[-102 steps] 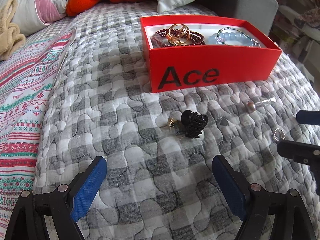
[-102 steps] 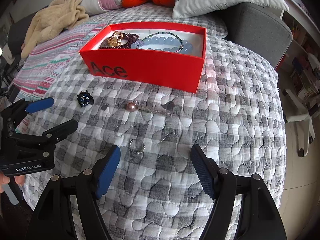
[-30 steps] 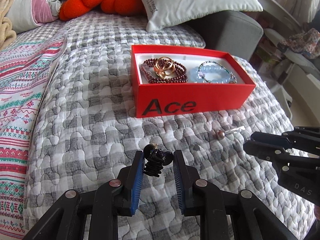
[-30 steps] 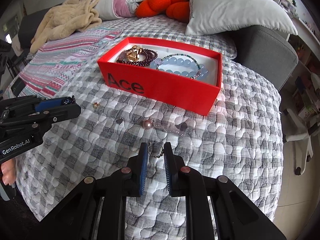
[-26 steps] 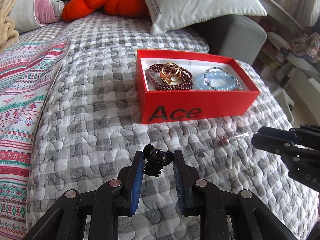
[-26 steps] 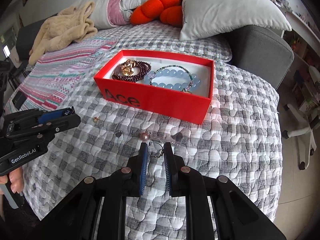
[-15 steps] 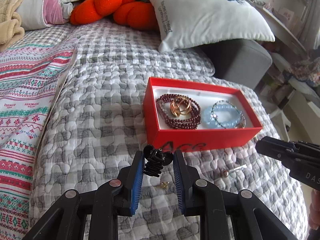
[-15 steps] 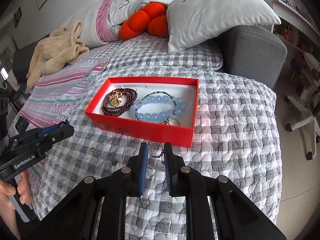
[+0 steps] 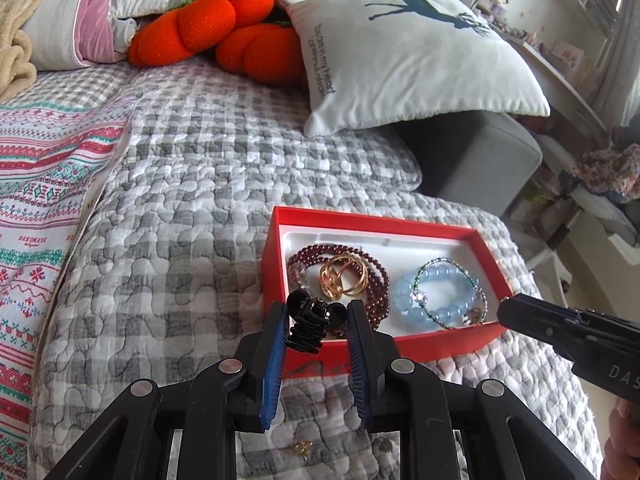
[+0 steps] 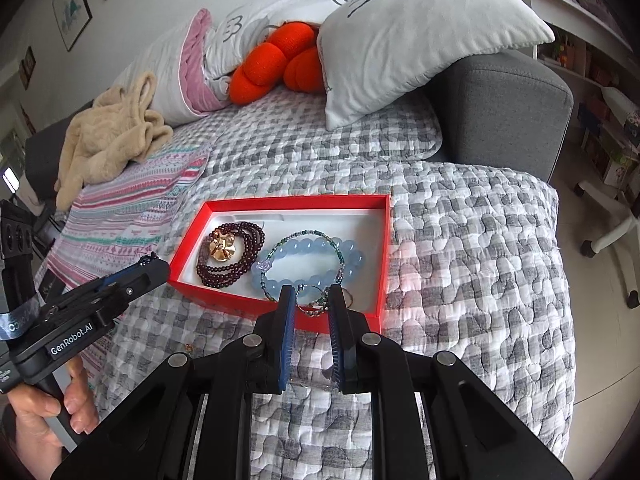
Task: Organize jewelry
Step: 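Carry the clip into the box and open the left gripper while the right gripper carries the ring over, then lower the silver ring onto the blue bracelet and open the right gripper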
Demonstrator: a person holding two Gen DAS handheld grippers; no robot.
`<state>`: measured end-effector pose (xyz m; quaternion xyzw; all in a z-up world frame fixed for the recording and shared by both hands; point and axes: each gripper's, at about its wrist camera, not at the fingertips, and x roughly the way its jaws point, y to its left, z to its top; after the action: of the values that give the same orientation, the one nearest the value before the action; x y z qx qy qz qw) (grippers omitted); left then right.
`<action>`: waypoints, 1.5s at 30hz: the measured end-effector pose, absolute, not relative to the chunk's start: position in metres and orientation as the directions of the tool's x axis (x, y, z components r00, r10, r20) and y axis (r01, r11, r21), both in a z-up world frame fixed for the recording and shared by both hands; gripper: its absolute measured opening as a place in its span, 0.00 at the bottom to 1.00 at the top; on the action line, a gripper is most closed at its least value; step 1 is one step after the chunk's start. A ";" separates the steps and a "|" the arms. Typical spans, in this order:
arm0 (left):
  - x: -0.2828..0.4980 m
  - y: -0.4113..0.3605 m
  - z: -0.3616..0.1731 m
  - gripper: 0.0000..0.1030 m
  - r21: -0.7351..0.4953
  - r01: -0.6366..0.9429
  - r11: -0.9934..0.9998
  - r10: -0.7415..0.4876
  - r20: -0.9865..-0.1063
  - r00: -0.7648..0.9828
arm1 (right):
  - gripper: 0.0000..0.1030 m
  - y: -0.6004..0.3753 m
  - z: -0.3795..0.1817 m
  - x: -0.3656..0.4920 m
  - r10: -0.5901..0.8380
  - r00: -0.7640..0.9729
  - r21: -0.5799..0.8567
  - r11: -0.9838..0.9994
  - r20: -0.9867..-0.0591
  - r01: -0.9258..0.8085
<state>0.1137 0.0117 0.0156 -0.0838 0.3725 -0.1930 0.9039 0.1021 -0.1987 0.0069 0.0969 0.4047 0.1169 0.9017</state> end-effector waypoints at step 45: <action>0.095 0.032 -0.011 0.70 -0.227 0.161 0.960 -0.279 -0.798 0.535 | 0.36 -0.202 -0.005 0.149 0.349 0.633 0.370 0.923 -0.690 -0.106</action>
<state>0.0949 0.0321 -0.0109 -0.0629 0.4656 -0.1259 0.8737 0.1489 -0.2025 -0.0050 0.1489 0.4086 0.1277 0.8914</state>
